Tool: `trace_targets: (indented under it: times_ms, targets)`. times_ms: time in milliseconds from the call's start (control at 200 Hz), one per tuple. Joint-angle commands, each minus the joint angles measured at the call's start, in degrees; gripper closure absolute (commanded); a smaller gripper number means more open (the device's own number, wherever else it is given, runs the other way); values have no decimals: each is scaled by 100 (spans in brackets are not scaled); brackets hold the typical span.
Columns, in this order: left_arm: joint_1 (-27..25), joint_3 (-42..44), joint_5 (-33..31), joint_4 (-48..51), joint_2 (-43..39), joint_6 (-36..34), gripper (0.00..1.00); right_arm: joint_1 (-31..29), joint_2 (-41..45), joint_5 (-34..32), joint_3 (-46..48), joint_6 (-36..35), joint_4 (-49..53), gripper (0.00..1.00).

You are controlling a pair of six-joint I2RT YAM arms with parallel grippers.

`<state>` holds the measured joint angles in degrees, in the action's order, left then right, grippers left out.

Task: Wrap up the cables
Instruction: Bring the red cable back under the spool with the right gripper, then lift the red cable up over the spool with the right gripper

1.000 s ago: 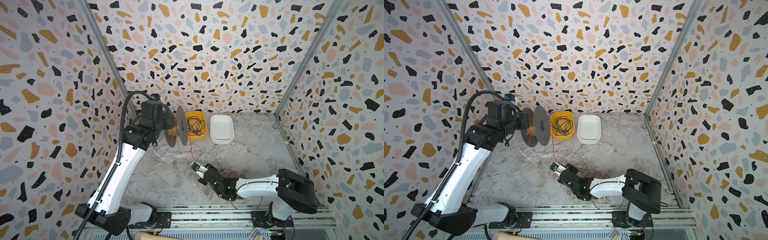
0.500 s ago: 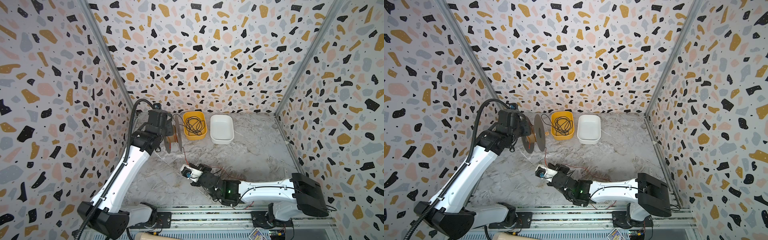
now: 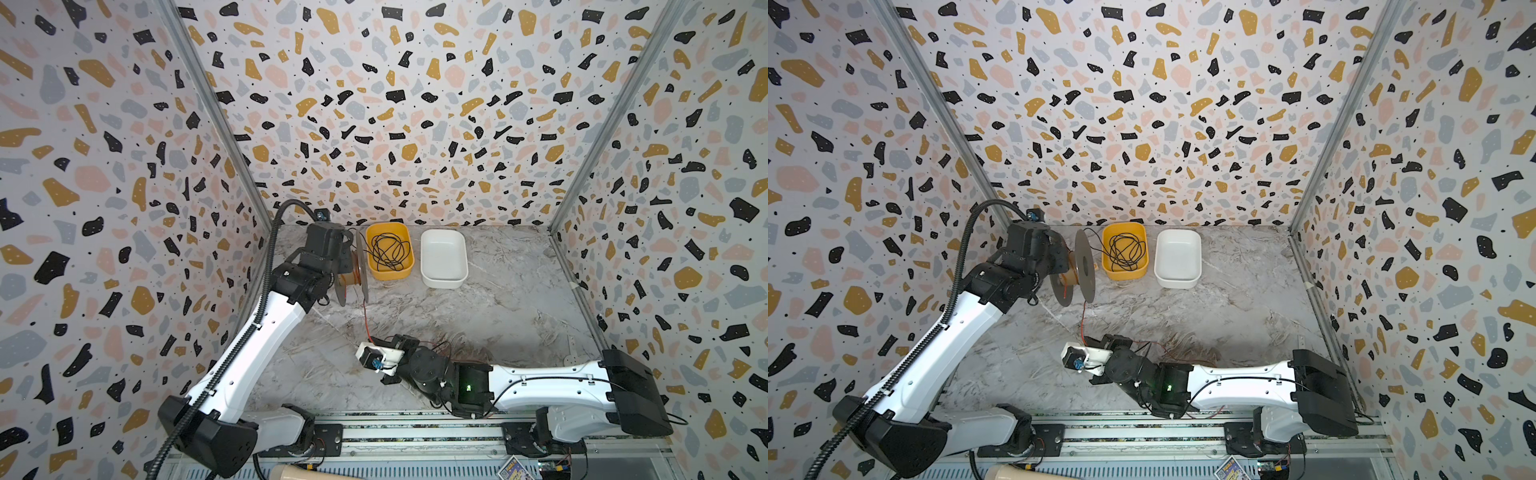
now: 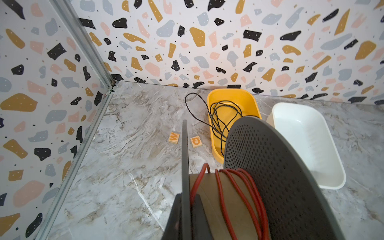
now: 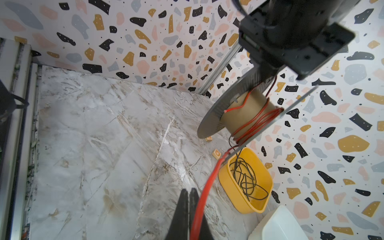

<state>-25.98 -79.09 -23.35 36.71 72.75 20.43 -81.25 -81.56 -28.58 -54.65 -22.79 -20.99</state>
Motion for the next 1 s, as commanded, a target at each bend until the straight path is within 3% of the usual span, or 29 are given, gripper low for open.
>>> trace_targets:
  times_ms: [0, 135, 285, 596, 991]
  targets:
    - [-329, 23, -503, -505, -188, -149, 100, 243, 264, 77, -531, 183, 318, 100]
    - [-578, 51, -546, -263, -217, -356, 100, 561, 216, -8, -889, 378, 651, 100]
    - [-875, 236, -634, -94, -234, -417, 100, 1070, 115, 346, -1216, 964, 1143, 100]
    - [-1027, 390, -227, -112, -419, -873, 100, 2103, -140, 638, -1875, 1853, 2087, 100]
    - [-1146, 174, 156, 165, -461, -1451, 100, 3201, -1100, 1331, -2937, 2257, 3019, 98]
